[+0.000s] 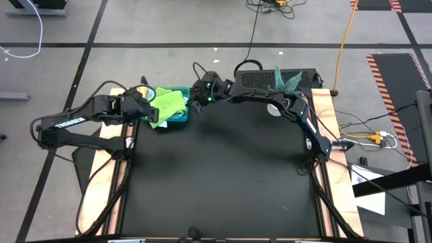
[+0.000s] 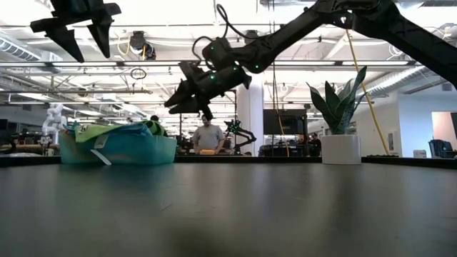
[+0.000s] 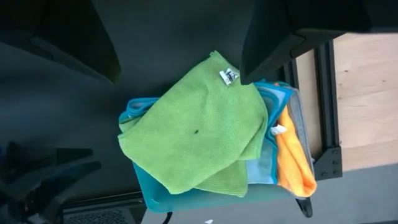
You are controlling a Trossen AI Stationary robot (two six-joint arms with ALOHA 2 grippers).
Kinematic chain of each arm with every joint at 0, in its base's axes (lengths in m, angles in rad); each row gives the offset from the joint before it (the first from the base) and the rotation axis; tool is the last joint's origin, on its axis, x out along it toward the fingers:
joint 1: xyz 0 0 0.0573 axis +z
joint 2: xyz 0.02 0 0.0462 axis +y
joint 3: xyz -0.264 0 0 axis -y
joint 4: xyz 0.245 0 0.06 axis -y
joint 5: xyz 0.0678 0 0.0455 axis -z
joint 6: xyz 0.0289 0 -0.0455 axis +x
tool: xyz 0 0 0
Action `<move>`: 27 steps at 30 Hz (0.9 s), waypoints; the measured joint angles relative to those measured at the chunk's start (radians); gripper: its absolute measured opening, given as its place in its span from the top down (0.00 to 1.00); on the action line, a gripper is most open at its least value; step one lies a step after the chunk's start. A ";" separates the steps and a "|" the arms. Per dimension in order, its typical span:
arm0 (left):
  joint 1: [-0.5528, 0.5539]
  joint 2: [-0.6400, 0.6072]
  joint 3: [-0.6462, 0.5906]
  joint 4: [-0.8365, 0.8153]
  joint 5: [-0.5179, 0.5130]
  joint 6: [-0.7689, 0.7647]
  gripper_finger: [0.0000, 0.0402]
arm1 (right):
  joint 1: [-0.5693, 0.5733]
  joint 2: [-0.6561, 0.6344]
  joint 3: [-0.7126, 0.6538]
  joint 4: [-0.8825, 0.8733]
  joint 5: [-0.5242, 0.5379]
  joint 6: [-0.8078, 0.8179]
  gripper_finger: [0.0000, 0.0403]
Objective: Fold microfiber towels
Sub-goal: Put the stack of folded microfiber towels in the blue bin
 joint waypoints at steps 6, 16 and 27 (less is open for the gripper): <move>-0.011 0.000 0.000 0.013 0.000 -0.010 0.19 | 0.025 0.001 0.000 0.016 0.002 -0.063 0.98; -0.011 0.019 0.001 0.096 0.002 0.040 0.19 | 0.036 -0.029 -0.002 -0.056 -0.155 0.025 1.00; -0.009 0.116 0.001 0.203 -0.039 0.196 0.18 | 0.064 -0.425 0.002 -0.568 0.138 -0.285 1.00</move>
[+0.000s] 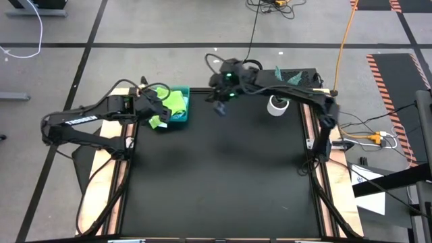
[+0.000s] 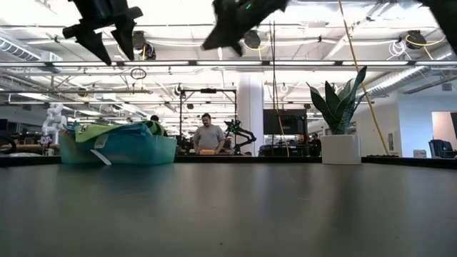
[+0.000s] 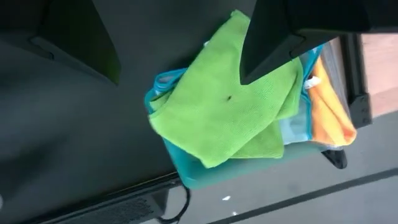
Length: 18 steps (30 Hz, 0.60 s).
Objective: Fold microfiber towels
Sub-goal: Put the stack of folded microfiber towels in the blue bin
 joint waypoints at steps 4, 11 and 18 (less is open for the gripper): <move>0.015 0.063 0.000 -0.003 -0.091 -0.038 0.20 | 0.009 -0.111 0.000 -0.196 0.100 -0.017 1.00; 0.164 0.238 0.000 0.019 -0.078 0.139 0.30 | 0.055 -0.223 -0.001 -0.386 0.231 0.017 1.00; 0.286 0.372 0.000 0.026 0.017 0.309 0.39 | 0.088 -0.337 -0.133 -0.406 0.232 0.107 1.00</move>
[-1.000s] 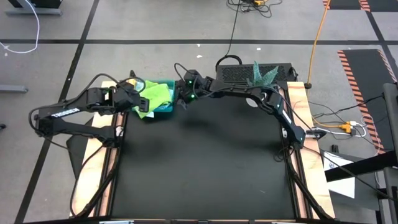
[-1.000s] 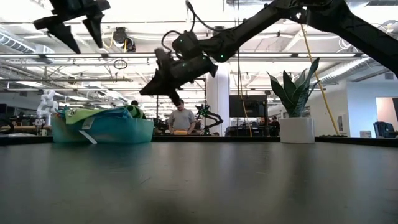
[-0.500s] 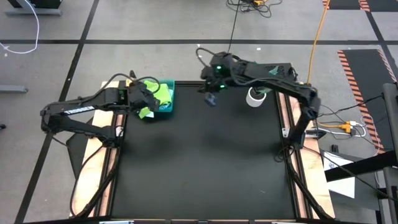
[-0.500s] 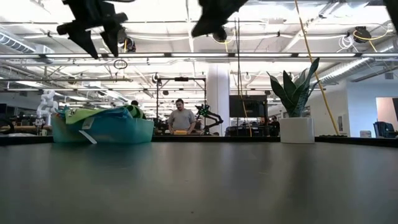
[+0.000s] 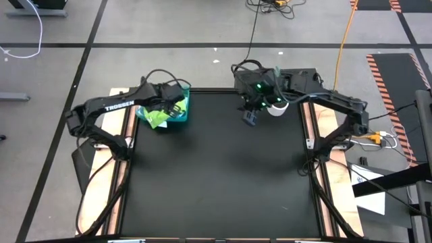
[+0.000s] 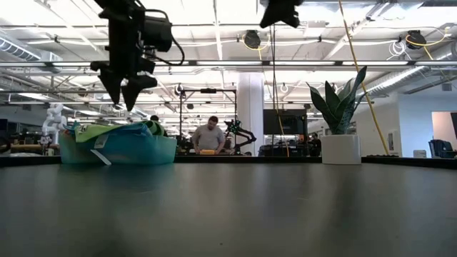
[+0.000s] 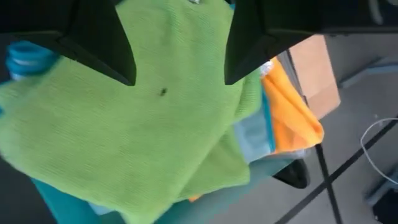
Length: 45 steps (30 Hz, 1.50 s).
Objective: Fold microfiber towels
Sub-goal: Put the stack of folded microfiber towels in the blue bin
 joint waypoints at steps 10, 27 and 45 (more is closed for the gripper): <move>0.157 -0.028 0.003 0.028 -0.049 0.215 0.52 | -0.005 -0.259 -0.460 0.181 0.031 0.259 1.00; 0.414 -0.019 0.003 0.170 0.235 0.447 0.58 | -0.019 -0.507 -0.862 0.579 0.023 0.380 1.00; 0.460 0.104 0.003 0.022 0.207 0.631 0.58 | -0.105 -0.537 -0.862 0.699 0.026 0.378 1.00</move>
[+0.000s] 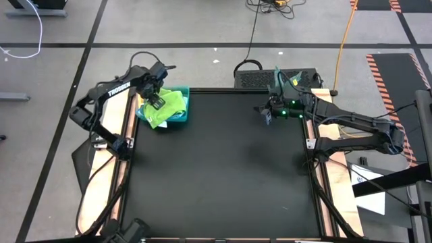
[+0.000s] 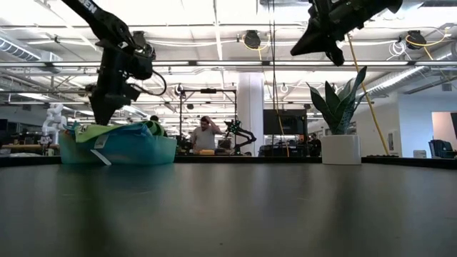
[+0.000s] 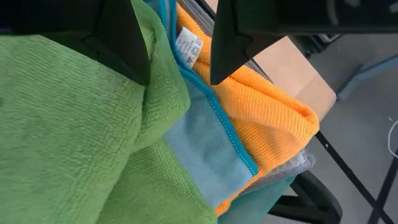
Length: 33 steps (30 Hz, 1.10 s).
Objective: Fold microfiber towels
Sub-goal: Put the stack of folded microfiber towels in the blue bin
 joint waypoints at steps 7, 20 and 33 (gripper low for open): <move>0.021 0.035 0.000 -0.006 0.002 0.037 0.58 | 0.000 0.000 0.000 0.010 0.003 0.001 1.00; 0.032 0.046 0.000 0.009 0.102 0.072 0.69 | 0.000 0.000 0.000 0.010 0.004 -0.002 1.00; 0.058 0.046 0.000 0.078 -0.021 0.069 0.97 | 0.000 0.000 0.000 0.010 0.002 -0.003 1.00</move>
